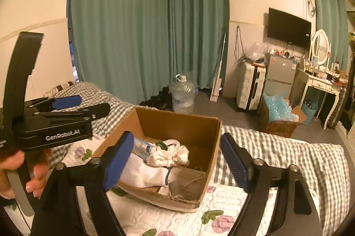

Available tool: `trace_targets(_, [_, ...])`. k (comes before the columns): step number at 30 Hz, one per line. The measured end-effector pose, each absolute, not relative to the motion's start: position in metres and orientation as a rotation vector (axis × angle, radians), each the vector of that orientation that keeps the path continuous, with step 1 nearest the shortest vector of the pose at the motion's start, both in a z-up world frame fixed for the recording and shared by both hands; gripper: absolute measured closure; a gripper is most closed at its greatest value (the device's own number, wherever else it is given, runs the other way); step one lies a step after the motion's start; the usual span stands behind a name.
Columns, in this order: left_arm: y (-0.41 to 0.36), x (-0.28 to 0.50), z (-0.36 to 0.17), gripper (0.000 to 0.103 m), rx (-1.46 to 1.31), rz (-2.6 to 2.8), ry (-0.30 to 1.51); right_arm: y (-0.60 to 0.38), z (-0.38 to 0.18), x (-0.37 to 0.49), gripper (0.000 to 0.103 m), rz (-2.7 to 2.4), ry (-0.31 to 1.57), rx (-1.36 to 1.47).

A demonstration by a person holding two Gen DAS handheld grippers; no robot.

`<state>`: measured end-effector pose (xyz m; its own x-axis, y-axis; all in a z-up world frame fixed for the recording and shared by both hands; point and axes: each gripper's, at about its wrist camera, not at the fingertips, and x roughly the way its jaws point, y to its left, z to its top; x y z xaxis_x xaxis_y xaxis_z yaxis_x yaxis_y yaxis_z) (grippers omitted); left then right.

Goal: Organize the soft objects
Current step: 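Withdraw both tools from the box back toward the bed items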

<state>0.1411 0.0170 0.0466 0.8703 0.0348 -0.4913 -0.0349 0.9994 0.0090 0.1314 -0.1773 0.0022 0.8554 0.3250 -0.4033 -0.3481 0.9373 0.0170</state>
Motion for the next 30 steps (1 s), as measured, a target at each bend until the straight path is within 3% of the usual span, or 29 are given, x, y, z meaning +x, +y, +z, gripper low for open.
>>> trace_targets(1, [0.018,0.135,0.051,0.012,-0.001,0.042,0.493,-0.179,0.006,0.126,0.015,0.349,0.401,-0.057])
trace_targets(3, [0.020,0.118,0.062,0.007,-0.015,0.064,0.430,-0.181,0.014,0.116,0.012,0.338,0.383,-0.056])
trace_targets(9, [0.024,0.091,0.084,0.007,-0.017,0.080,0.368,-0.187,0.033,0.092,0.000,0.316,0.357,-0.051])
trace_targets(22, [0.032,0.048,0.097,0.007,-0.028,0.141,0.298,-0.187,0.049,0.045,0.000,0.258,0.321,-0.088])
trace_targets(30, [0.030,0.034,0.084,0.007,-0.036,0.160,0.290,-0.186,0.031,0.029,0.000,0.287,0.378,-0.093])
